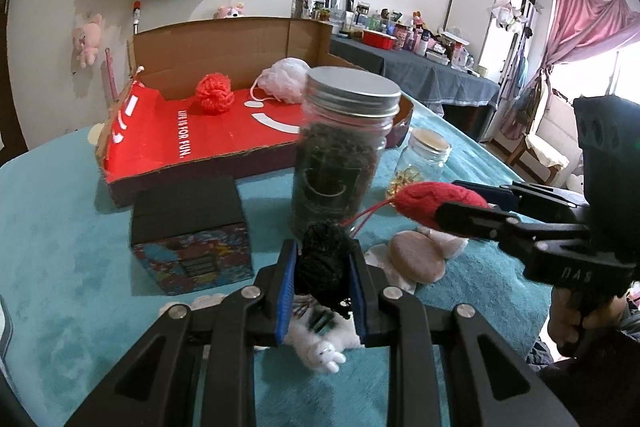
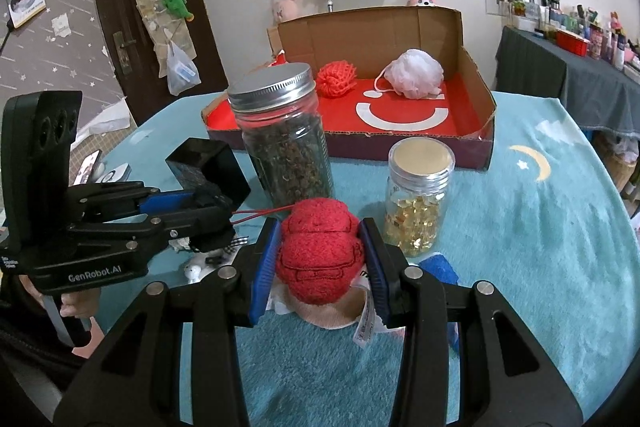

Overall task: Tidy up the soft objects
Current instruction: 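Carry the black pompom and red bunny into the cardboard box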

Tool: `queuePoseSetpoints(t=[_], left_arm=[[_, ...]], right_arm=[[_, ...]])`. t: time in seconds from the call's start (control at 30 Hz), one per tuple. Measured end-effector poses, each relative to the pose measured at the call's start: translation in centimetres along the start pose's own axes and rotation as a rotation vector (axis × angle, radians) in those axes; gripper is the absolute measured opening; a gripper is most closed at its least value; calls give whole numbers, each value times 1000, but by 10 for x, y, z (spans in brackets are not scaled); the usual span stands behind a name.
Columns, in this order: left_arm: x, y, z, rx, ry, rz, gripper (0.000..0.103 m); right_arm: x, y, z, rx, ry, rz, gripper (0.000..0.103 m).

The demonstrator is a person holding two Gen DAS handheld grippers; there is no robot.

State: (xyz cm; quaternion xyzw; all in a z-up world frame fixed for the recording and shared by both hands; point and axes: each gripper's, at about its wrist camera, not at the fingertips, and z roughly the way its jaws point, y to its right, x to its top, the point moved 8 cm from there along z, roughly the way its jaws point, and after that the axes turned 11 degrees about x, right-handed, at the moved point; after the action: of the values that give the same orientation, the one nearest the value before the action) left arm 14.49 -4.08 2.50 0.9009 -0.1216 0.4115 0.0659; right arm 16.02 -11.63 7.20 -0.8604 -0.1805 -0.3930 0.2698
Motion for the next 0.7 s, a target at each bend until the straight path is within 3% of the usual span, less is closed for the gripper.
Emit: queuePoseSetpoints(t=[0.27, 0.53, 0.7], left_arm=[[-12, -45, -16, 39, -29, -69, 25], [-21, -90, -18, 108, -75, -124, 26], [-22, -109, -11, 116, -102, -108, 26]], right_arm=[[-3, 25, -22, 34, 5, 92, 39], [-7, 58, -42, -11, 1, 149, 39], [-12, 82, -48, -27, -22, 183, 39]])
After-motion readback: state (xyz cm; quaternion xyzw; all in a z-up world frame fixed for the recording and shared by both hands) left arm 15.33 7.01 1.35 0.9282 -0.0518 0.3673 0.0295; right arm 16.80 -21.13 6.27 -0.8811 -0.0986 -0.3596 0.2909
